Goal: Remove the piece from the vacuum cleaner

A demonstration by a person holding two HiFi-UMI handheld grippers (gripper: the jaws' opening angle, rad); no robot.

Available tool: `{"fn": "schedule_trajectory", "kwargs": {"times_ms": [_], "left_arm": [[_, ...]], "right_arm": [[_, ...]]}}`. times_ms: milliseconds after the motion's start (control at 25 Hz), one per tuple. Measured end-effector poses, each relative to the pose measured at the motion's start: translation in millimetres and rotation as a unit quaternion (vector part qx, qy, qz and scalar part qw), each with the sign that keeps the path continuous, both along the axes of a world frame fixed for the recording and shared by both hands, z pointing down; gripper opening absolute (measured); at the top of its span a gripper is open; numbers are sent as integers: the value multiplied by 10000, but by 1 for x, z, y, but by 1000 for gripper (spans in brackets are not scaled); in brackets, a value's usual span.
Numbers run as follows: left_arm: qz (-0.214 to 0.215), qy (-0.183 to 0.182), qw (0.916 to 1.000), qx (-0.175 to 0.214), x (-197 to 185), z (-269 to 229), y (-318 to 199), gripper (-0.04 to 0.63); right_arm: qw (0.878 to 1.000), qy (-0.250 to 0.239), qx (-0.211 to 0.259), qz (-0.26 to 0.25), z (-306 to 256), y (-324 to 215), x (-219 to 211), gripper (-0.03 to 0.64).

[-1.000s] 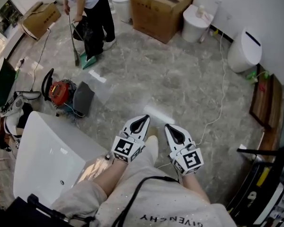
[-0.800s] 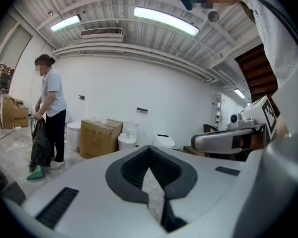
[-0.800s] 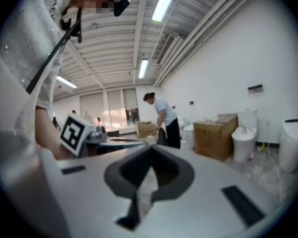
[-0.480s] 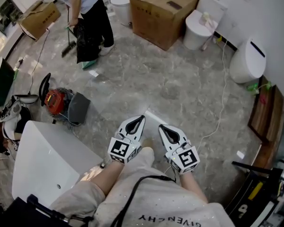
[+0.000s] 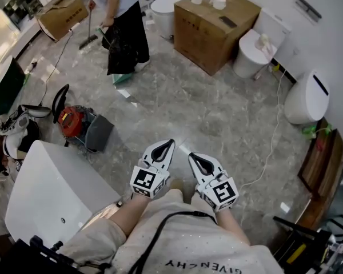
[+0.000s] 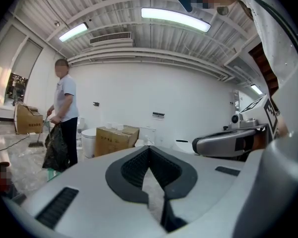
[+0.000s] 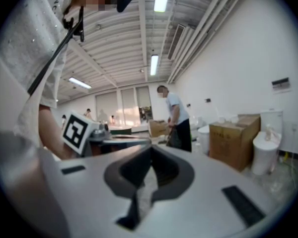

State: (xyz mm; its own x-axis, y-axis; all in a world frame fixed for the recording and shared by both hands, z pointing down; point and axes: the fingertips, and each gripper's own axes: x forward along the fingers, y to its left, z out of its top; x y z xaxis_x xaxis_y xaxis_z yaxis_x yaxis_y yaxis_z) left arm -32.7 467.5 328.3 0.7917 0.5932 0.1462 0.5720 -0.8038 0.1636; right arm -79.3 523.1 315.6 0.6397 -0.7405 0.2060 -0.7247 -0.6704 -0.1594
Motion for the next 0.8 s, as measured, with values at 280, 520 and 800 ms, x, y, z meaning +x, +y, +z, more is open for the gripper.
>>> {"fn": "schedule_trajectory", "kwargs": {"times_ms": [280, 520, 800], "left_arm": [[-996, -44, 9950, 12, 18, 3, -54, 20], [-2106, -70, 9775, 21, 33, 1, -103, 20], [-3233, -54, 9463, 28, 33, 2, -138, 20]], "right_arm": [[9960, -69, -28, -891, -2, -45, 38, 14], [9800, -80, 37, -1989, -5, -88, 67, 14], [9506, -59, 10, -3103, -4, -121, 86, 14]]}}
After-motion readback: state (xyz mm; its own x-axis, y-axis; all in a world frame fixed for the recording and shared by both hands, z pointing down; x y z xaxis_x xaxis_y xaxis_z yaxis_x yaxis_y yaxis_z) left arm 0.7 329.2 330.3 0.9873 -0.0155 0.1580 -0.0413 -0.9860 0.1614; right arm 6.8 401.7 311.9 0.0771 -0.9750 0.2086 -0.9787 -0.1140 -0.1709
